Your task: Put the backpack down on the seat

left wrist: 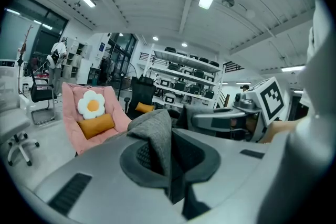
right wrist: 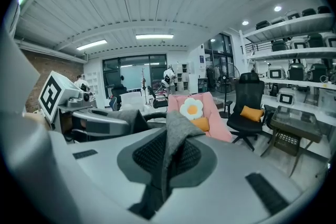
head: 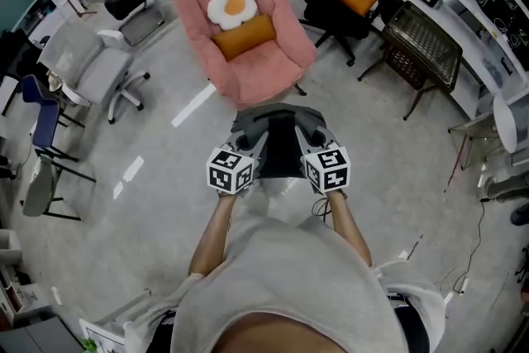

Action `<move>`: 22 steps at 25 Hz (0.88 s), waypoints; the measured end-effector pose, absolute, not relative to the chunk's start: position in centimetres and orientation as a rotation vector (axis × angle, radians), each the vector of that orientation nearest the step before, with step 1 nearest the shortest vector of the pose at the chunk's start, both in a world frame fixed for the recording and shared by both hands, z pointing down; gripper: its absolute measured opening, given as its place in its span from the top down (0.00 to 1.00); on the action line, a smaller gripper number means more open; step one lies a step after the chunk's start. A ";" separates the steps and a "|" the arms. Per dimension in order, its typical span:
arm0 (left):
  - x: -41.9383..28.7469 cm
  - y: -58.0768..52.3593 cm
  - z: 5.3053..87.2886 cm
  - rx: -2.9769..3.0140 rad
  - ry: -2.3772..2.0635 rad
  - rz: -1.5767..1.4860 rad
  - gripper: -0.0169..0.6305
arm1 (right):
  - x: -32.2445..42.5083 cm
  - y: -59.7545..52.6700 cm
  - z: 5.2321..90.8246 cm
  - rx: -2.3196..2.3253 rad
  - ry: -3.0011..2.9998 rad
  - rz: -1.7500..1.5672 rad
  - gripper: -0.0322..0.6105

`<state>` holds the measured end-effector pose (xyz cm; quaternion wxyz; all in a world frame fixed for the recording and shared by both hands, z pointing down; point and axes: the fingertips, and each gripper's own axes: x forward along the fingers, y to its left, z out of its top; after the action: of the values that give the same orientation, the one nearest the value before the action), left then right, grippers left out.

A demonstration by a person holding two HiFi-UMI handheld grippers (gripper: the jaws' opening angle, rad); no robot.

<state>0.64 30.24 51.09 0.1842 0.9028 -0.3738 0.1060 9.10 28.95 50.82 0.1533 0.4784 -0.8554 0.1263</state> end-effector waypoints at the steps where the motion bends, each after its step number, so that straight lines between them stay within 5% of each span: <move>1: 0.3 29.2 51.1 2.546 -1.047 0.299 0.92 | 8.8 27.9 50.8 1.376 -2.447 0.363 0.91; 22: -5.8 8.1 50.2 2.589 -0.949 0.298 0.92 | 2.9 7.9 49.9 1.464 -2.386 0.380 0.91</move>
<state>-5.79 8.07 50.20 0.1832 0.9177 -0.3363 0.1056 2.86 7.90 49.90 0.1576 0.5116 -0.8342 0.1327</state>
